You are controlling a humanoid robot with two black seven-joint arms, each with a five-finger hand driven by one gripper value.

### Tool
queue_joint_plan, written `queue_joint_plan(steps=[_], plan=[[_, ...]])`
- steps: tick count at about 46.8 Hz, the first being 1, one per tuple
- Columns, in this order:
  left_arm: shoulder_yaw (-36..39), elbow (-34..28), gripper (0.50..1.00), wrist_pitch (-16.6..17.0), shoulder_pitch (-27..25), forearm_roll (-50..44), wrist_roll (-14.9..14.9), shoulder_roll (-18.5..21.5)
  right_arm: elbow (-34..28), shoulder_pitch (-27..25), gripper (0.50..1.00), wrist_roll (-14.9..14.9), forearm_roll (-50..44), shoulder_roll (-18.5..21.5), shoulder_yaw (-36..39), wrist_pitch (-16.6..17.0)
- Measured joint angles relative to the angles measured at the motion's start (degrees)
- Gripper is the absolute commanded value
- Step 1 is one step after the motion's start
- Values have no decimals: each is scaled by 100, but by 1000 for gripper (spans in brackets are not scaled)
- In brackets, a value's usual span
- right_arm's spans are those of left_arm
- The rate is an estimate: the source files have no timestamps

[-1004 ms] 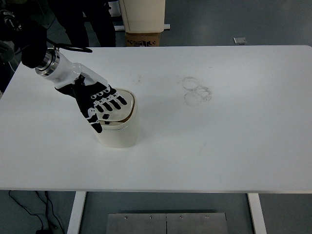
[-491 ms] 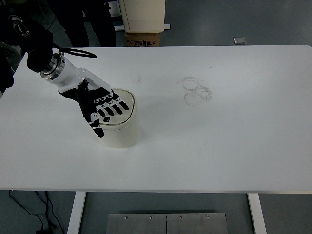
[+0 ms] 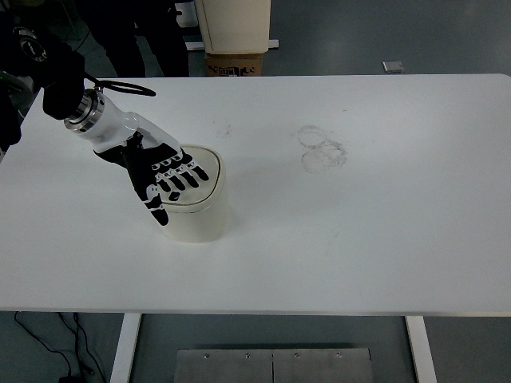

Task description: Close trash bin

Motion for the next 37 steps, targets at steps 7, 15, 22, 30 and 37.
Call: queue_joint_plan(steps=[7, 15, 22, 30, 37], plan=[[-35, 157, 1000, 0, -34, -19, -18, 46, 0, 0, 991, 2, -1, 0, -2, 0], [-70, 518, 1000, 0, 25, -115, -67, 73, 0, 2, 991, 2, -2, 0, -3, 0], [-164, 1053, 1000, 2, 144, -608, -85, 77, 0, 1, 991, 1, -2, 0, -2, 0], [-819, 1849, 1000, 3, 829, -1208, -95, 80, 0, 2, 991, 0, -2, 0, 0, 0], [-1663, 2334, 1000, 2, 1520, -1271, -202, 294, 0, 4, 991, 0, -2, 0, -1, 1]])
